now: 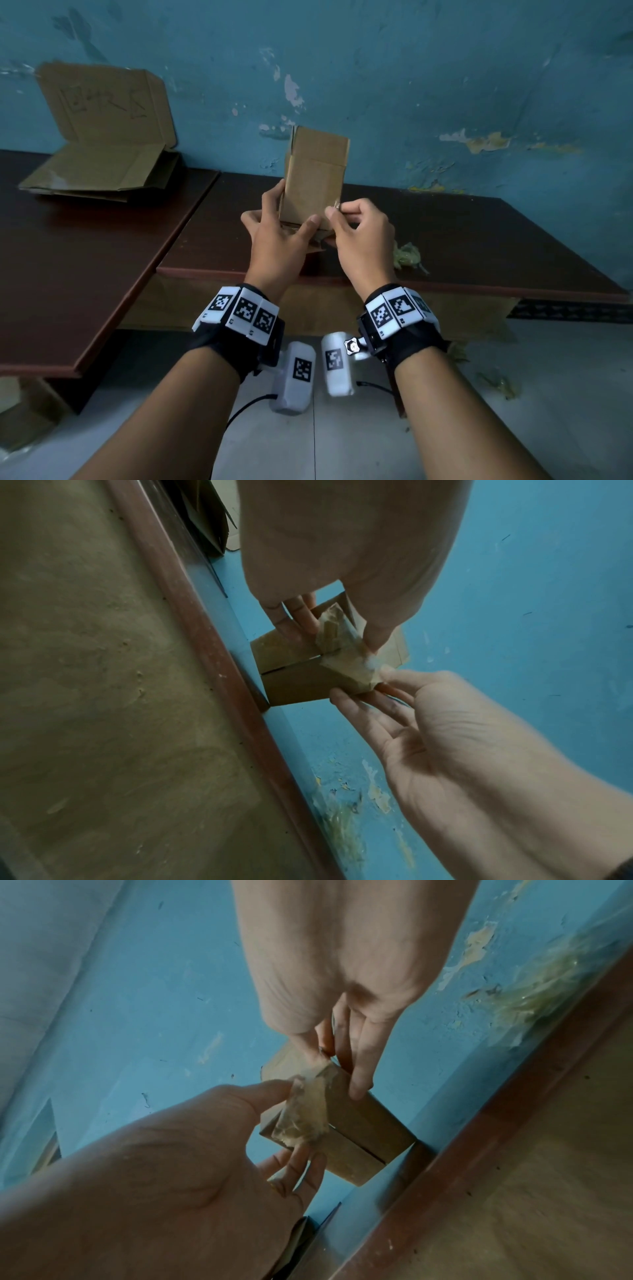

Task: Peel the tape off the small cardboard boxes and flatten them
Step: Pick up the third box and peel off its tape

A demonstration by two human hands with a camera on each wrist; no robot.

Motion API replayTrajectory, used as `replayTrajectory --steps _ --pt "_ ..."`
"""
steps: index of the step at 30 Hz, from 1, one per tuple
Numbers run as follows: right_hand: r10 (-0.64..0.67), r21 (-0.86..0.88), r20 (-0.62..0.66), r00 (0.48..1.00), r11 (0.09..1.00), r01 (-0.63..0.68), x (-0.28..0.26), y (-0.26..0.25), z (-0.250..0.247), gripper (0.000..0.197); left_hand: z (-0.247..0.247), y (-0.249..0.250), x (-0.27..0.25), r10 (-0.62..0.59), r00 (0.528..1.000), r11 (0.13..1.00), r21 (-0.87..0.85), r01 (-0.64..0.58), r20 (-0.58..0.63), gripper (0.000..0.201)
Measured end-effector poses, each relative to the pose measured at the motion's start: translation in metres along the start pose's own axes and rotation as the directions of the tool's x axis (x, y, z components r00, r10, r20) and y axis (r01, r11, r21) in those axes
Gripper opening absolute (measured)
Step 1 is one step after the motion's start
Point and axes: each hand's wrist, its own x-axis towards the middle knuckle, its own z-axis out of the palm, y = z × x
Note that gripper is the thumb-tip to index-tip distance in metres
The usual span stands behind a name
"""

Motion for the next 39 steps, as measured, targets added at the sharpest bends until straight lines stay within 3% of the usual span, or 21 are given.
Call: replayTrajectory --steps 3,10,20,24,27,39 --pt "-0.002 -0.005 0.022 1.000 1.000 0.002 0.003 0.001 -0.001 0.010 0.000 -0.002 0.001 -0.008 1.000 0.999 0.050 0.008 -0.010 0.072" --pt "-0.014 -0.020 0.081 0.997 1.000 0.016 0.007 0.007 -0.004 0.019 -0.002 0.003 -0.001 -0.029 0.997 0.983 0.178 0.041 -0.071 0.062" --pt "-0.018 0.206 0.127 0.992 0.978 -0.008 0.004 0.005 0.003 0.027 -0.010 0.017 -0.006 -0.002 0.974 0.992 0.121 0.030 -0.227 0.055" --pt "-0.010 0.250 0.123 0.992 0.968 -0.021 0.002 0.004 0.004 0.016 -0.013 0.018 -0.005 -0.029 0.969 0.992 0.111 0.057 -0.244 0.053" --pt "-0.021 0.246 0.129 0.991 0.969 -0.011 0.002 0.003 0.003 0.025 -0.014 0.017 -0.003 -0.047 0.967 0.994 0.086 0.071 -0.251 0.050" --pt "-0.025 0.317 0.167 0.986 0.948 -0.030 0.000 -0.001 -0.006 0.013 -0.015 0.012 0.002 -0.077 0.961 0.995 0.036 0.090 -0.267 0.045"
